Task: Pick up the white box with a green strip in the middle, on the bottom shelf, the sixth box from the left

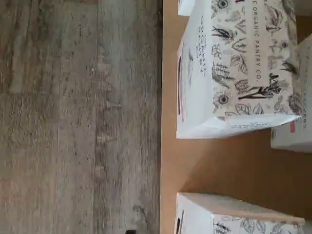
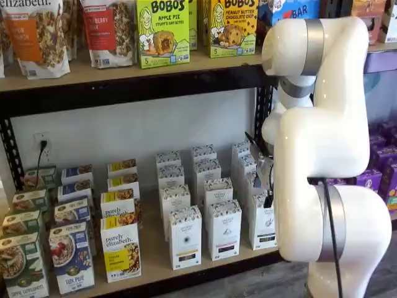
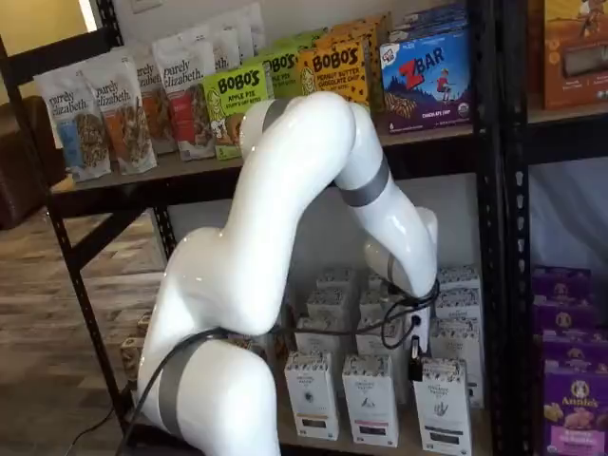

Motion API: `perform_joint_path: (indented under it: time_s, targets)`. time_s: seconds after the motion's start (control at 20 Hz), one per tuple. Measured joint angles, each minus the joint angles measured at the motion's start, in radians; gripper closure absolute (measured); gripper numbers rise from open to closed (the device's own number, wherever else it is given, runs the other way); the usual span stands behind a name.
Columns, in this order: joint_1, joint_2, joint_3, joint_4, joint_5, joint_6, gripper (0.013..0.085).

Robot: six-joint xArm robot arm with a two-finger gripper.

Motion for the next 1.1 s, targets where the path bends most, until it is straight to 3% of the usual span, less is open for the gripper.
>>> perform_joint_path:
  time_s: [0.15, 0.5, 0.75, 1.1]
  targets:
    - [-0.002, 0.022, -0.042, -0.073, 0.038, 0.065, 0.013]
    - [-0.003, 0.065, -0.095, -0.144, 0.048, 0.126, 0.013]
    - [-0.012, 0.109, -0.154, -0.174, 0.059, 0.143, 0.013]
    - [-0.015, 0.182, -0.248, -0.264, 0.09, 0.219, 0.013]
